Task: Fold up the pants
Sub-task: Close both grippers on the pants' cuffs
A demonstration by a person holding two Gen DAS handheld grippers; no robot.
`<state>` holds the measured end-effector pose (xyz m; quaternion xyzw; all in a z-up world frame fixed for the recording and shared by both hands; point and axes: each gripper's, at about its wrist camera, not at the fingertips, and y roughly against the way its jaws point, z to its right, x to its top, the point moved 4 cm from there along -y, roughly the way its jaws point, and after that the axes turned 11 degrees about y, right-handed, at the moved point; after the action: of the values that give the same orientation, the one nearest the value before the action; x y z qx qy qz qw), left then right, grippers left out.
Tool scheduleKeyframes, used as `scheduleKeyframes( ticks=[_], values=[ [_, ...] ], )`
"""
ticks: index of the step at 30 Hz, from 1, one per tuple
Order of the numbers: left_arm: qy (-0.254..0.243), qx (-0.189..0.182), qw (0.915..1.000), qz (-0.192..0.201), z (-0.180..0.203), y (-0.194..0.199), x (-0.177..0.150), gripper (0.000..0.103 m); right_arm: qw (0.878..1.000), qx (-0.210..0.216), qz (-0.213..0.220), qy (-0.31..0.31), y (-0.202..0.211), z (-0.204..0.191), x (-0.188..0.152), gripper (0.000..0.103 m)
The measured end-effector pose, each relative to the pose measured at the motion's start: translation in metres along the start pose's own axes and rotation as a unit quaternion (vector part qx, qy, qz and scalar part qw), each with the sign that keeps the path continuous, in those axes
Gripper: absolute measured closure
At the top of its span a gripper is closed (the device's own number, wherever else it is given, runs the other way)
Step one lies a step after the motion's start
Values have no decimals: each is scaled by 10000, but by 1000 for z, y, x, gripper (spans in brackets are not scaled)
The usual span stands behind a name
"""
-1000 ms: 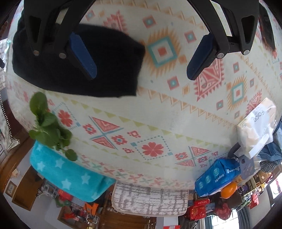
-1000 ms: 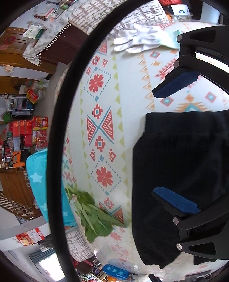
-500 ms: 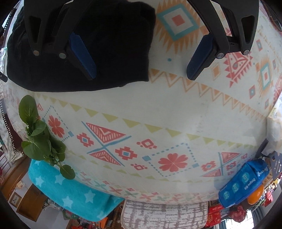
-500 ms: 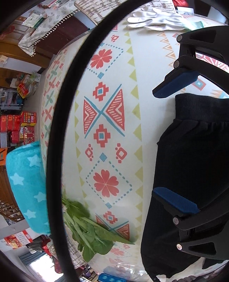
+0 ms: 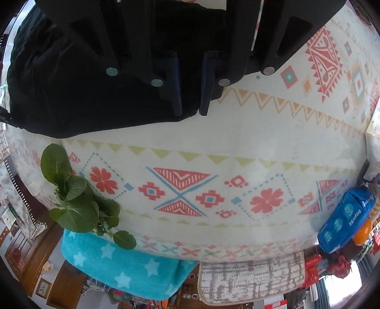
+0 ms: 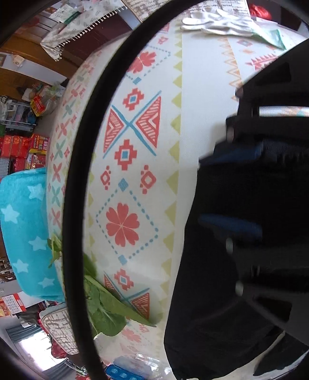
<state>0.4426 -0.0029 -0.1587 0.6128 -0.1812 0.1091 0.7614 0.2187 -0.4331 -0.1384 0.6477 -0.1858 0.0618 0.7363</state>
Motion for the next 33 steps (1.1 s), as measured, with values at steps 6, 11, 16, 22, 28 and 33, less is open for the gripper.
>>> scheduleKeyframes(
  ticks=[6,11,16,22,28,33],
  values=[
    [122,-138,9995,249,-5,30,4,90,9987,260,229,-369,26,17,-6,91],
    [35,-191,9978,636,3,71,-1,90,9965,387,561,-481,62,16,-18,91],
    [-65,-251,9948,989,11,115,-19,90,9945,510,804,-435,95,7,-30,91],
    [3,-209,9911,1314,5,161,-52,90,9918,625,1030,-430,128,0,-60,92],
    [210,-205,9875,1550,-14,199,-97,90,9891,749,1169,-483,160,0,-108,92],
    [284,-209,9854,1667,-27,218,-147,90,9872,931,1170,-557,178,-6,-159,92]
  ],
)
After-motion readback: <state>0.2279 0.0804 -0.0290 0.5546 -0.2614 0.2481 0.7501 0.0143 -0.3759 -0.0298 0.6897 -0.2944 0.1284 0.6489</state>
